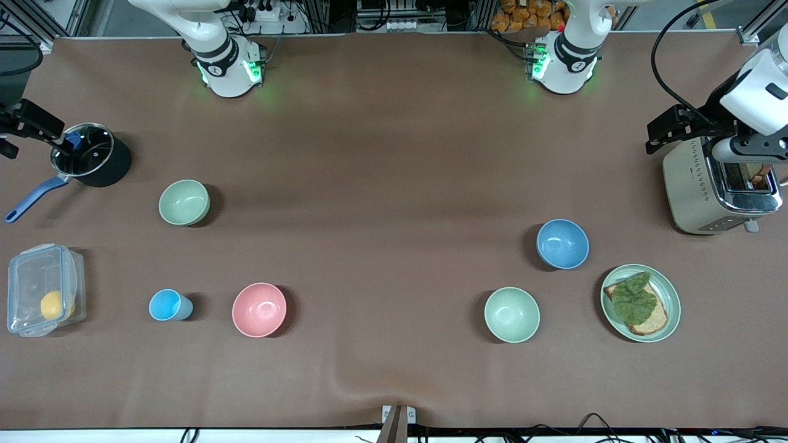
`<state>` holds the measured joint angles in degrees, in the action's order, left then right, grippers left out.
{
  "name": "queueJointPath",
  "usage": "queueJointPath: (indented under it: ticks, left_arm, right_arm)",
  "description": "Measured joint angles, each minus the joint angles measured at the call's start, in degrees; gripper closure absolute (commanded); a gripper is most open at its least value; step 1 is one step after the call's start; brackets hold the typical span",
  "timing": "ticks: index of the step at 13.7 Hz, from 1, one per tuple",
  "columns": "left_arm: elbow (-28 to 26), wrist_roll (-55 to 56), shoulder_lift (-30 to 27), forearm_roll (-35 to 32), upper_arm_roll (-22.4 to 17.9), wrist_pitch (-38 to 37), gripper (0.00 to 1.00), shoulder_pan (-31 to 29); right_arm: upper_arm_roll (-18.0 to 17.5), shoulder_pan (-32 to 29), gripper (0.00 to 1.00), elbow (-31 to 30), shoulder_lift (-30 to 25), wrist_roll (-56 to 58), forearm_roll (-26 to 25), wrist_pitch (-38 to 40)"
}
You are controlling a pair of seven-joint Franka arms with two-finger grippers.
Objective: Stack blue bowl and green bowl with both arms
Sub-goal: 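Reach the left gripper toward the blue bowl while the right gripper starts moving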
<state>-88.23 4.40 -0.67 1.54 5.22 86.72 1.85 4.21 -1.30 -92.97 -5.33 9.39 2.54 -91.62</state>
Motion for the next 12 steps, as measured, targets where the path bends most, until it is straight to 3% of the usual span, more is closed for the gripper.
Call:
queueJointPath:
  ticks: [8,12]
  left_arm:
    - [-0.1,0.0,0.13,0.0,0.13,-0.1,0.0,0.16]
    - [-0.41,0.0,2.92,0.0,0.22,0.73,0.0,0.89]
  right_arm:
    - [-0.06,-0.25,0.0,-0.03,0.0,4.75,-1.73,0.26]
    - [-0.06,-0.34,0.0,-0.08,0.02,4.76,-1.73,0.3]
